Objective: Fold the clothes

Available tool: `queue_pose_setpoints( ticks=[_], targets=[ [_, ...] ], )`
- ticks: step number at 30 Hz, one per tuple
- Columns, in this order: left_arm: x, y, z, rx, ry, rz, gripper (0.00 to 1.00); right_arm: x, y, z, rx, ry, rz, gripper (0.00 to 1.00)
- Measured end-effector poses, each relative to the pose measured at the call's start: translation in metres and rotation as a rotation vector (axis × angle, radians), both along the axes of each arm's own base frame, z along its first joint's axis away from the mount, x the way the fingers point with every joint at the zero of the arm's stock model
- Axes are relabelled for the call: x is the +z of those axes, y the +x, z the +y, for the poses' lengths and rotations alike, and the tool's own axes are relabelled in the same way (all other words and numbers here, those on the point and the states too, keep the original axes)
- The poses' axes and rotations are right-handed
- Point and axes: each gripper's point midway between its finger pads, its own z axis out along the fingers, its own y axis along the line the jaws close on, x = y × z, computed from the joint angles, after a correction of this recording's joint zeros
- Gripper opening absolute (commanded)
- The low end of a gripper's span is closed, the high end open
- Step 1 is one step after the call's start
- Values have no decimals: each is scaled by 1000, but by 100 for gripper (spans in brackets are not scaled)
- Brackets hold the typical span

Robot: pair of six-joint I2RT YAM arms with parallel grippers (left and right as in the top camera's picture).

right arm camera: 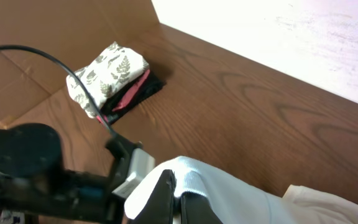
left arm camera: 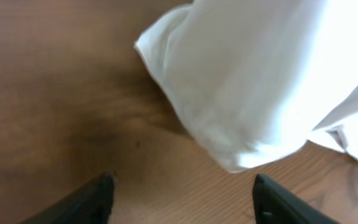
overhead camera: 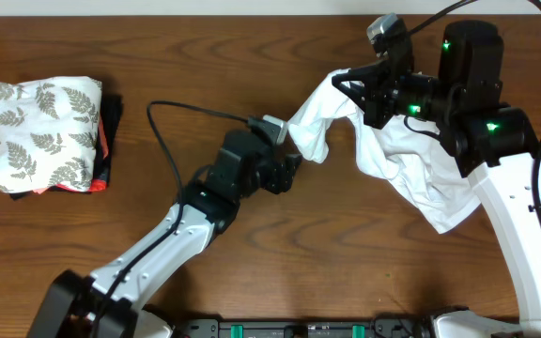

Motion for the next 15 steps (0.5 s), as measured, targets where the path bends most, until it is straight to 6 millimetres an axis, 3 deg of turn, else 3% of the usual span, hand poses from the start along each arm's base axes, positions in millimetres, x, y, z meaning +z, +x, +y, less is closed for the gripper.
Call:
queue_pose_setpoints(
  ticks=[6, 15],
  targets=[
    [44, -2, 3, -20, -25, -134, 77, -1, 0, 0, -5, 5, 13, 1],
    [69, 12, -6, -30, -67, -263, 77, 1, -5, 3, 17, 29, 35, 1]
  ],
)
